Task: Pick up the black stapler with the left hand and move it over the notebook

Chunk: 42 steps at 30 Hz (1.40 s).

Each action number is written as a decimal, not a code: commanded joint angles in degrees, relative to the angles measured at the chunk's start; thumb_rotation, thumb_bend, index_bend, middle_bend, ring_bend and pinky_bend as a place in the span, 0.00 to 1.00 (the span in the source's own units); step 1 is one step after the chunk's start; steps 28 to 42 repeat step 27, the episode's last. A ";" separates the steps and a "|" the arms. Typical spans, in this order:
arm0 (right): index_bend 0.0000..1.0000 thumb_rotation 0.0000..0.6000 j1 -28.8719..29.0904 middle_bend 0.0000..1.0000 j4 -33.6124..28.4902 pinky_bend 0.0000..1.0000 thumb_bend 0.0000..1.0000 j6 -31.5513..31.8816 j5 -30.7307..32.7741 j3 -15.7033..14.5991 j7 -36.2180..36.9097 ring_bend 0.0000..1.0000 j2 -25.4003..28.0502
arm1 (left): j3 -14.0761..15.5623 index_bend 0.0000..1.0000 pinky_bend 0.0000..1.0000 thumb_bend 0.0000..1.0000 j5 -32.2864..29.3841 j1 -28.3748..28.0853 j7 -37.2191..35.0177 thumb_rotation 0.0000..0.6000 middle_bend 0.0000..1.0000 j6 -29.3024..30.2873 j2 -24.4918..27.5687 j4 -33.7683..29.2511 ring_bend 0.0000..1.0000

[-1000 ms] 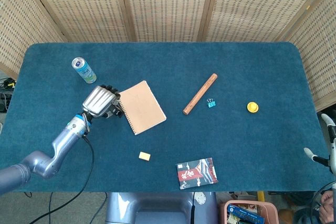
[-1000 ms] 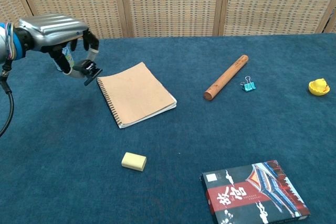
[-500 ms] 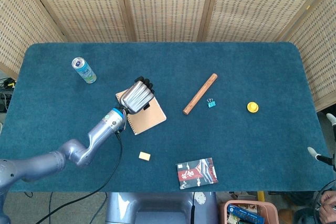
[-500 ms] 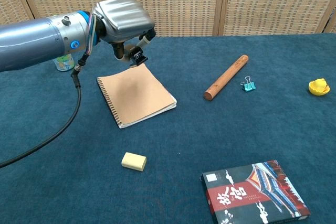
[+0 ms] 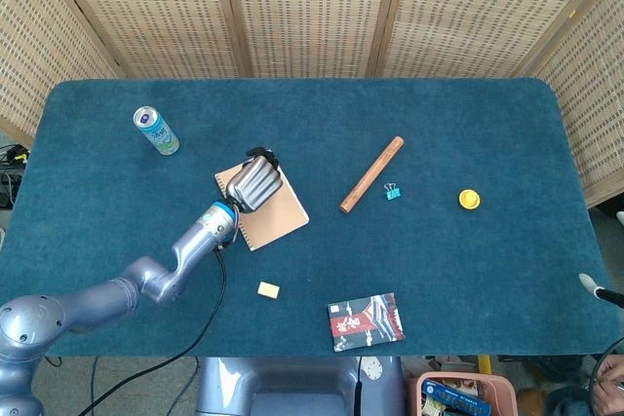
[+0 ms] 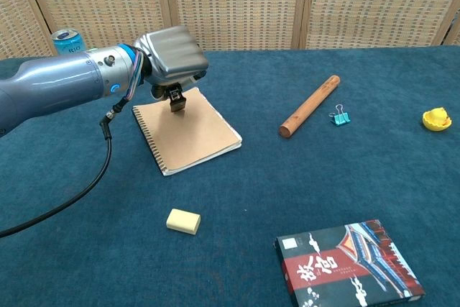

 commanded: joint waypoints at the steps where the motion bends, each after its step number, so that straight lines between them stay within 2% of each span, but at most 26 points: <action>1: 0.00 1.00 -0.11 0.00 -0.04 0.00 0.00 0.18 -0.05 0.06 0.23 0.00 0.12 | 0.22 0.15 0.21 0.06 -0.29 0.23 -1.02 1.00 0.07 0.00 0.29 -0.95 0.11; 2: 0.00 1.00 -0.15 0.00 -0.05 0.00 0.00 0.25 -0.09 0.07 0.29 0.00 0.16 | 0.23 0.04 0.16 0.01 -0.02 0.37 -1.99 1.00 0.02 0.34 0.48 -1.66 0.03; 3: 0.00 1.00 -0.17 0.00 -0.09 0.00 0.00 0.29 -0.13 0.07 0.36 0.00 0.19 | 0.32 0.00 0.12 0.00 0.45 0.51 -3.18 1.00 0.00 0.65 0.78 -2.51 0.00; 7: 0.00 1.00 -0.25 0.00 -0.38 0.00 0.00 0.42 -0.63 -0.07 0.82 0.00 0.41 | 1.71 0.00 0.07 0.00 3.58 1.55 -6.48 1.00 0.00 2.62 4.52 -8.54 0.00; 12: 0.00 1.00 -0.47 0.00 -0.87 0.00 0.00 0.82 -1.03 -0.17 1.10 0.00 0.71 | 1.06 0.00 0.05 0.00 4.64 5.00 -11.82 1.00 0.00 8.19 10.74 -16.44 0.00; 16: 0.00 1.00 -0.64 0.00 -1.34 0.00 0.00 1.27 -1.60 -0.31 1.25 0.00 0.97 | 0.26 0.00 0.00 0.00 4.07 12.27 -21.54 1.00 0.00 16.79 18.27 -25.79 0.00; 20: 0.00 1.00 -0.78 0.00 -1.53 0.00 0.00 1.53 -2.03 -0.47 1.41 0.00 1.19 | 1.71 0.00 0.00 0.00 3.18 21.43 -28.12 1.00 0.00 26.45 24.84 -32.67 0.00; 24: 0.00 1.00 -1.05 0.00 -1.63 0.00 0.00 2.01 -1.96 -0.45 1.06 0.00 1.29 | 4.37 0.00 0.00 0.00 -0.86 32.04 -33.31 1.00 0.00 35.07 29.68 -38.29 0.00; 27: 0.00 1.00 -1.19 0.00 -1.77 0.00 0.00 2.50 -2.09 -0.44 0.55 0.00 1.34 | 6.94 0.00 0.00 0.00 -1.70 38.00 -37.90 1.00 0.00 38.37 31.94 -40.48 0.00; 42: 0.00 1.00 -1.19 0.00 -1.77 0.00 0.00 2.50 -2.09 -0.44 0.55 0.00 1.34 | 6.94 0.00 0.00 0.00 -1.70 38.00 -37.90 1.00 0.00 38.37 31.94 -40.48 0.00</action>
